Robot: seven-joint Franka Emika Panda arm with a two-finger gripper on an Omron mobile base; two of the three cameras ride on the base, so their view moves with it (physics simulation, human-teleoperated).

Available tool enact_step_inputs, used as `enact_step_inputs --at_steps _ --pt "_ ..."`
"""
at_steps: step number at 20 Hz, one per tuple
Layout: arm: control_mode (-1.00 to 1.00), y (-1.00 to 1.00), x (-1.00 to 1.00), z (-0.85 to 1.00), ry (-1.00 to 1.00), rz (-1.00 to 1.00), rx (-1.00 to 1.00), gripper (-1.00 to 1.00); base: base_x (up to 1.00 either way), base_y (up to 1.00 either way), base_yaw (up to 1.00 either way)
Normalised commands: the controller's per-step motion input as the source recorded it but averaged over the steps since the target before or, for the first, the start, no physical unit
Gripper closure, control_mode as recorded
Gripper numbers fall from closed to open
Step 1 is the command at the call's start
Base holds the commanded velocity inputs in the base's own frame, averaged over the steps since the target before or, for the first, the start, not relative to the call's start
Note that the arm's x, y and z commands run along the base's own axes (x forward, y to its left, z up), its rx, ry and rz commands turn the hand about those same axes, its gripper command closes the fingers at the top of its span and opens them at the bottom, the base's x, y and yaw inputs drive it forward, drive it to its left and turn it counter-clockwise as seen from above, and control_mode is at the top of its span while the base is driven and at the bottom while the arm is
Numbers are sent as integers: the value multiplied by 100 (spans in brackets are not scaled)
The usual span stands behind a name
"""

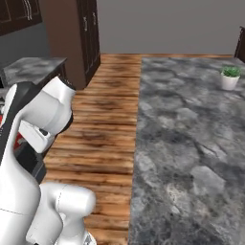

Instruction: Pick the sweet potato from the sink and place it in the bowl. Then pick the bowl and place it in the microwave. Then close the microwave door and press the start button.

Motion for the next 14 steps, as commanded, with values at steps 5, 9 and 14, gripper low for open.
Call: enact_step_inputs --at_steps 5,9,14 --pt "100 0 0 0 0 0 0 100 63 15 8" --pt "100 0 0 0 0 0 0 100 61 25 10" --pt "100 0 0 0 0 0 0 100 69 25 11"
